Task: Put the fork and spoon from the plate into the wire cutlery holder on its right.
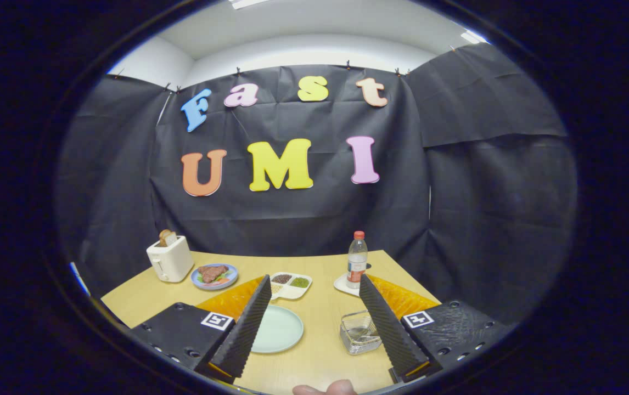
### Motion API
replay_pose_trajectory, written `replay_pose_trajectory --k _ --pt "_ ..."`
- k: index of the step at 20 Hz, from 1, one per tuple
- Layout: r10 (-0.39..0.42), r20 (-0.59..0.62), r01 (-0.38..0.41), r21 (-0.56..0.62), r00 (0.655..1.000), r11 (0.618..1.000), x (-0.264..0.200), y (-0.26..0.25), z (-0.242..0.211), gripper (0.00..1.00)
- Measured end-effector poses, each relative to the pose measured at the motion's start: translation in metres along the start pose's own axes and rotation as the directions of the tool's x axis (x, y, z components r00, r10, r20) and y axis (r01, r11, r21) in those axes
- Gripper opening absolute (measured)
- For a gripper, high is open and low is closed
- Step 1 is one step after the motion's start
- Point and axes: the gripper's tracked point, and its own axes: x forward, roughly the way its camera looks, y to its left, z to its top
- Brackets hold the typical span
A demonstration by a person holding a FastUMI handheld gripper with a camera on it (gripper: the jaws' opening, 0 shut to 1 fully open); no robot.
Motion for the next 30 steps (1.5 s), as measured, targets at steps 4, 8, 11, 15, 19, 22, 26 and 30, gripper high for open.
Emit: replay_pose_trajectory --k 4,8,11,15,19,22,26,30 --pt "0.011 0.057 -0.011 -0.002 0.998 1.0 -0.01 0.022 0.015 0.96" --pt "0.014 0.108 -0.017 0.03 0.994 0.999 -0.015 0.037 0.032 0.96" --pt "0.015 0.105 -0.02 0.051 0.994 0.999 -0.013 0.04 0.034 0.96" --pt "0.019 0.098 -0.023 0.043 0.995 0.999 -0.004 0.052 0.032 0.96" --pt "0.016 0.052 -0.02 0.071 0.999 0.997 0.009 0.056 0.019 0.96" --pt "0.02 0.026 -0.023 0.095 0.999 0.995 0.018 0.056 0.013 0.96" --pt "0.021 0.02 -0.023 0.101 1.0 0.995 0.02 0.057 0.012 0.96" --pt "0.015 0.04 -0.02 0.111 0.999 0.994 0.016 0.053 0.018 0.96"
